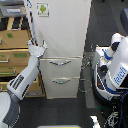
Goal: Opening the fridge
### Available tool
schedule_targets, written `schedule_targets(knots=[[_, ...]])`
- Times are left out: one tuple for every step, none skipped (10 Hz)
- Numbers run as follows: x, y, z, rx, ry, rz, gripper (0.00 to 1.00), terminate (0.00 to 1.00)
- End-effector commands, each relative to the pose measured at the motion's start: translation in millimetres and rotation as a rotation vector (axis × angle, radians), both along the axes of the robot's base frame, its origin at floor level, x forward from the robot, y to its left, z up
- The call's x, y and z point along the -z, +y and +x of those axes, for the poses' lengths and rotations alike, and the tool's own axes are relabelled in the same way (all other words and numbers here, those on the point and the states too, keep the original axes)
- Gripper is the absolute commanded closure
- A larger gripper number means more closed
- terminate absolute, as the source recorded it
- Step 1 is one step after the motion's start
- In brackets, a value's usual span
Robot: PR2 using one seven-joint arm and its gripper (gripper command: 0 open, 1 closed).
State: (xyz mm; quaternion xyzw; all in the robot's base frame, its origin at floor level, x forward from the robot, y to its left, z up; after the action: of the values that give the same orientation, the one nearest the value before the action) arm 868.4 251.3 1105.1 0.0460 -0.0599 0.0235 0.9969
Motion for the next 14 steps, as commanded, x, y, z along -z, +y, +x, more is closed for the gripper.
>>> schedule_targets(knots=[[9.2,23.4,33.3,0.027,-0.004,0.017,0.0,0.0],[13.9,24.9,37.9,0.028,-0.001,0.009,0.0,0.0],[16.9,24.1,41.6,0.041,-0.004,-0.007,0.0,0.0],[16.0,19.9,45.5,0.078,-0.026,-0.02,0.0,0.0],[16.4,18.8,43.9,0.09,-0.026,-0.021,0.0,0.0],[16.0,18.8,42.4,0.104,-0.03,-0.02,0.0,0.0],[15.2,22.1,41.9,0.105,-0.037,-0.026,0.0,0.0],[15.6,28.8,40.2,0.113,-0.04,-0.016,0.0,0.0],[15.9,31.6,40.1,0.111,-0.042,-0.01,0.0,0.0],[16.9,36.1,40.6,0.107,-0.042,-0.011,0.0,0.0],[19.0,43.2,42.6,0.108,-0.039,-0.016,0.0,0.0],[24.6,52.4,50.7,0.097,-0.03,-0.002,0.0,0.0],[28.0,53.9,56.4,0.1,-0.029,-0.002,0.0,0.0],[31.2,54.4,59.4,0.104,-0.027,-0.004,0.0,0.0]])
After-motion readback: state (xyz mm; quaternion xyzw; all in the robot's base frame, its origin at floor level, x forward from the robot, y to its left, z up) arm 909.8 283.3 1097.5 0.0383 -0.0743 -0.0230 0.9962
